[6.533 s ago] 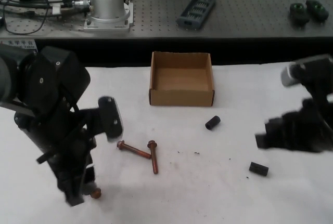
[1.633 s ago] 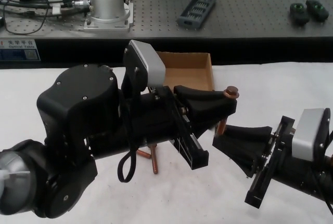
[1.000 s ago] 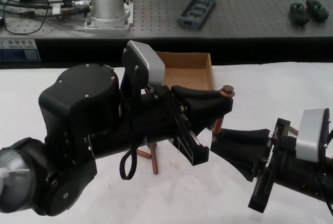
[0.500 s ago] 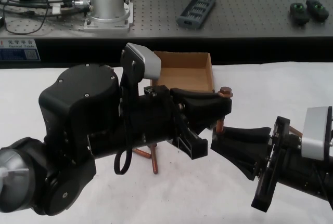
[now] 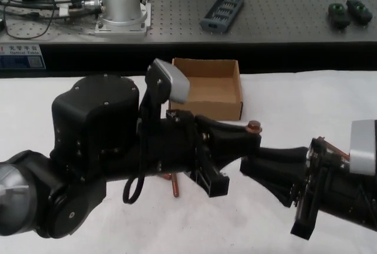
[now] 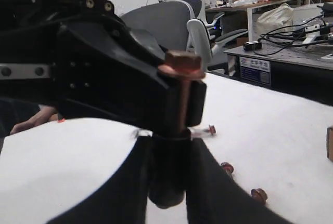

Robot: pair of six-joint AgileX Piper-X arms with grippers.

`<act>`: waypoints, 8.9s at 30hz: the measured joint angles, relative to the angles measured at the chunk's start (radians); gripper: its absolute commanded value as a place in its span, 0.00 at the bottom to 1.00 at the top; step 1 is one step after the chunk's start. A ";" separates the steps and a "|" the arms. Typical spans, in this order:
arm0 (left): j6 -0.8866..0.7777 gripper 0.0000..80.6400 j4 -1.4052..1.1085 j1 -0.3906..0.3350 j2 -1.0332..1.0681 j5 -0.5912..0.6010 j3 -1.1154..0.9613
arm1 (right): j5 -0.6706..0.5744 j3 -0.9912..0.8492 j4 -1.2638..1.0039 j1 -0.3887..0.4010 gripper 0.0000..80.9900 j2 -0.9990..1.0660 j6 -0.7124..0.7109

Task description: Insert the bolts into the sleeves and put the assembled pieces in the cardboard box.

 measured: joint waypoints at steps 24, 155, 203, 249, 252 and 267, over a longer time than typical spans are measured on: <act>-0.090 0.41 -0.188 0.007 0.008 0.055 0.017 | 0.194 -0.003 0.133 -0.018 0.08 -0.002 -0.114; 0.173 0.01 0.939 0.191 -0.225 -1.015 0.099 | 0.299 -1.323 2.187 0.113 0.37 0.370 -0.158; 0.235 0.01 1.060 0.191 -0.254 -1.086 0.099 | 0.413 -1.295 1.986 0.206 0.08 0.565 -0.084; 0.123 0.01 0.742 0.191 -0.245 -0.594 0.083 | 0.669 -0.065 1.075 0.200 0.08 -0.497 0.062; 0.123 0.01 0.737 0.183 -0.221 -0.499 0.043 | 0.657 -0.059 1.066 0.200 0.08 -0.578 0.074; 0.236 0.01 0.931 0.062 0.068 -0.789 -0.174 | 0.936 -0.038 1.261 0.200 0.08 -0.962 -0.032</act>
